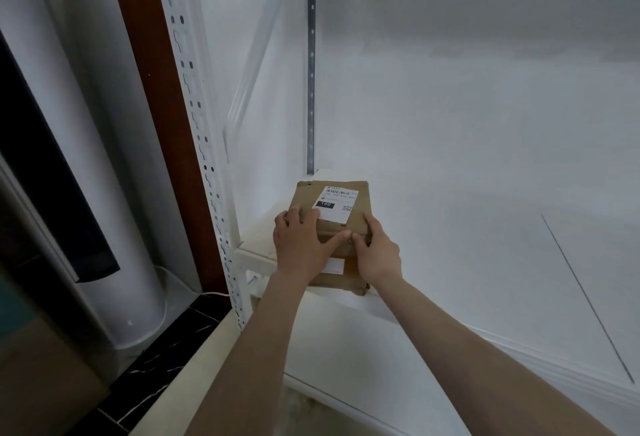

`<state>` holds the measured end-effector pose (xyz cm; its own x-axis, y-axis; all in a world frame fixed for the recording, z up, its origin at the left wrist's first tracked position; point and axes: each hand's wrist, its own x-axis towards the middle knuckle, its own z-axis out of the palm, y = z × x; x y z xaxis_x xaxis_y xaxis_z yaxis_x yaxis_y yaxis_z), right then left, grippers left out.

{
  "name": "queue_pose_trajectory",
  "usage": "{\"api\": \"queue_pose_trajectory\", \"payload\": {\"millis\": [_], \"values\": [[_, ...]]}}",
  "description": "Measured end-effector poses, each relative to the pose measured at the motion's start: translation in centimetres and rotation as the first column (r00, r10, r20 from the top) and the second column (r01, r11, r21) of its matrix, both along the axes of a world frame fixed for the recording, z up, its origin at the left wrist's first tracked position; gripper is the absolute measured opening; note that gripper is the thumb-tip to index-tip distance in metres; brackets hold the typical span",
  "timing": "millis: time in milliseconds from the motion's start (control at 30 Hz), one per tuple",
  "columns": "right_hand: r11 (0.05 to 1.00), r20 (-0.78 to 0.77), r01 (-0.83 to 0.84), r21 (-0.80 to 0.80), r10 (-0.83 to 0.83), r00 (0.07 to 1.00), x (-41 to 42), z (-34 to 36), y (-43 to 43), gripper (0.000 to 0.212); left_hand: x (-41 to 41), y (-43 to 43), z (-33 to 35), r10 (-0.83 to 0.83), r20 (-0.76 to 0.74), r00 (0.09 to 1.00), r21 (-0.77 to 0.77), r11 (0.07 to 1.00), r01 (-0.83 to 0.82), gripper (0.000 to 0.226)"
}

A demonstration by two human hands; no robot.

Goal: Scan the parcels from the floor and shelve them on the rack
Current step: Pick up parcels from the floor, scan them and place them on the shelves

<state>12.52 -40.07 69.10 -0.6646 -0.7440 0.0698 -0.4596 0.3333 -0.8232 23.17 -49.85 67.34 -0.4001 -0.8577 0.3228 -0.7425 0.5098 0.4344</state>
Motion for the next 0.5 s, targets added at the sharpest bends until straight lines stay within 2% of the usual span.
{"api": "queue_pose_trajectory", "payload": {"millis": [233, 367, 500], "values": [[0.999, -0.058, -0.031, 0.018, 0.032, 0.998, 0.8, -0.5, -2.9, 0.057, 0.7, -4.5, 0.8, -0.105, 0.009, 0.994, 0.082, 0.991, 0.104, 0.081], [0.992, -0.086, -0.111, 0.061, 0.116, 0.99, 0.7, -1.0, -4.5, 0.059, 1.0, -6.3, 1.1, -0.06, 0.122, 0.991, 0.05, 0.997, 0.055, 0.081], [0.975, -0.078, -0.212, 0.071, 0.217, 0.973, 0.6, -1.0, -6.0, 0.06, 1.4, -7.9, 1.0, -0.054, 0.103, 0.993, 0.097, 0.994, 0.044, 0.074]]}}
